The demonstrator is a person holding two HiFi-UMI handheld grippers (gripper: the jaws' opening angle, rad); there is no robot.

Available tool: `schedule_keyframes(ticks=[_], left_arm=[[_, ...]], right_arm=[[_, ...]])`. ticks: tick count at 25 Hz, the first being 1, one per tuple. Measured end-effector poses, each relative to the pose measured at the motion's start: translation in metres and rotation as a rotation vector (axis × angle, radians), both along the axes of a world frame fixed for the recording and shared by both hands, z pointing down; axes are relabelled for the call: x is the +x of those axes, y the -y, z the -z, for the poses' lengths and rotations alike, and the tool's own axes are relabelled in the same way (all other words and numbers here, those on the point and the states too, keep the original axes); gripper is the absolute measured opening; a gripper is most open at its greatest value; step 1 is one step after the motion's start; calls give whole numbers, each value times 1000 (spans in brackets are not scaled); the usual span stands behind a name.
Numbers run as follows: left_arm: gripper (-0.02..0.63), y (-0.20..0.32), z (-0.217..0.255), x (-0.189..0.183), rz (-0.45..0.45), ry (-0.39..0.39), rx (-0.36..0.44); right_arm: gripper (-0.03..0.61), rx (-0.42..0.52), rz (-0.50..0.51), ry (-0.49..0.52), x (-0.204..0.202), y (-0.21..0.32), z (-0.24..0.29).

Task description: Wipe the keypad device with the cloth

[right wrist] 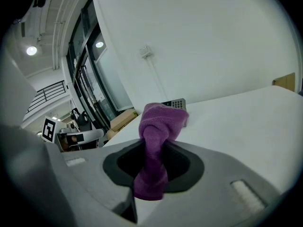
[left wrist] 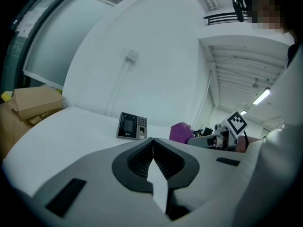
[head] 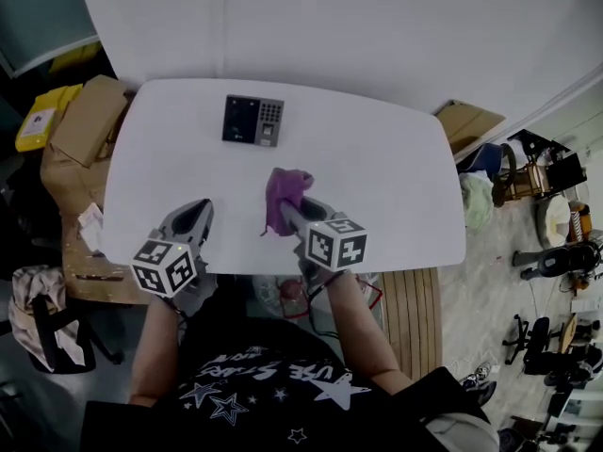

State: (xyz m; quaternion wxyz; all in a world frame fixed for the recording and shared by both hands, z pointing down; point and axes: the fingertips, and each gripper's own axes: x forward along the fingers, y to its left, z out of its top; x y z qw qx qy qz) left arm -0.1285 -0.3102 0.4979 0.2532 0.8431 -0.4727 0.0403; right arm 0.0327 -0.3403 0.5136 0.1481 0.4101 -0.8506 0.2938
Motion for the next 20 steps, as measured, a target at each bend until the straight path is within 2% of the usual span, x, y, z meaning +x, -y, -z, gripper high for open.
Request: schedule_keyframes(ticks=[8,20], left_arm=[[8,50,-1,-21,-24,-9,-20],[8,114,5,-44,-68,-16,-7]], right_arm=[[100,-19,-25,-7,-20,42,-1],[100,-14,-66,-29,-40,101,4]])
